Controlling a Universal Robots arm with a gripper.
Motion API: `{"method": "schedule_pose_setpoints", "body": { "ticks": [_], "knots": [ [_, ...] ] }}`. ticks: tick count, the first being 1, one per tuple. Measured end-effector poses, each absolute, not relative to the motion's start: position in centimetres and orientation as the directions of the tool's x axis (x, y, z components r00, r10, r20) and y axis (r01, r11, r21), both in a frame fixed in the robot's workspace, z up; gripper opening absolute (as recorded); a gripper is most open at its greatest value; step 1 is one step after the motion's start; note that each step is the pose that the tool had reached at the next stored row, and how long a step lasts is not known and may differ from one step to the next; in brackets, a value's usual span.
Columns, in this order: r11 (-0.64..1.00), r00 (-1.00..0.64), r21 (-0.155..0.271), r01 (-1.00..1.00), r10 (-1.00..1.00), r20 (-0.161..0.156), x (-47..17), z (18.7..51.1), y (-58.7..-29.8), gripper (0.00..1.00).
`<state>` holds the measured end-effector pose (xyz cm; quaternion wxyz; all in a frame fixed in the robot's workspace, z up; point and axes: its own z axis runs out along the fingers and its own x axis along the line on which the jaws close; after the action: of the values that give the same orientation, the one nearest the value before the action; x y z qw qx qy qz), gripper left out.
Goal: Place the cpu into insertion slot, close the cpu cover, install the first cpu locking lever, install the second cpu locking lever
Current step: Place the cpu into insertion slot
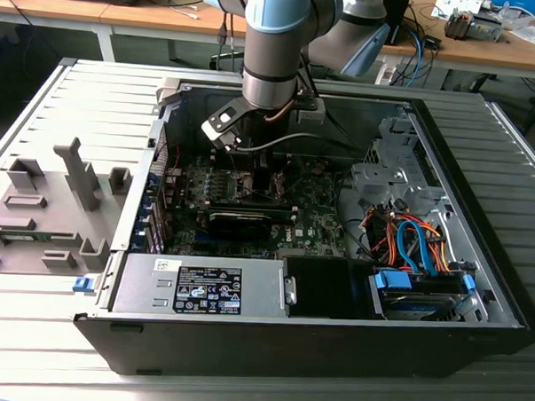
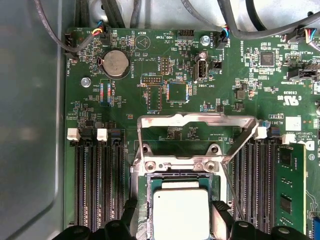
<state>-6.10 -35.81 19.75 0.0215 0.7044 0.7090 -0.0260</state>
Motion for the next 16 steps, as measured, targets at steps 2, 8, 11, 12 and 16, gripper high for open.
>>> {"method": "schedule_pose_setpoints", "body": {
  "ticks": [2, 8, 11, 12, 16],
  "knots": [
    [0.005, -0.005, -0.007, 1.0, 0.998, -0.067, -6.04, 19.75, -36.02, 0.68],
    [0.003, -0.003, -0.007, 1.0, 0.998, -0.066, -6.01, 19.75, -36.15, 0.68],
    [0.003, -0.003, -0.007, 1.0, 0.998, -0.064, -6.0, 19.73, -36.13, 0.6],
    [0.003, -0.003, -0.006, 1.0, 0.998, -0.064, -6.0, 19.73, -36.14, 0.56],
    [0.003, -0.003, -0.007, 1.0, 0.998, -0.063, -6.01, 19.75, -36.15, 0.55]
  ]
}}
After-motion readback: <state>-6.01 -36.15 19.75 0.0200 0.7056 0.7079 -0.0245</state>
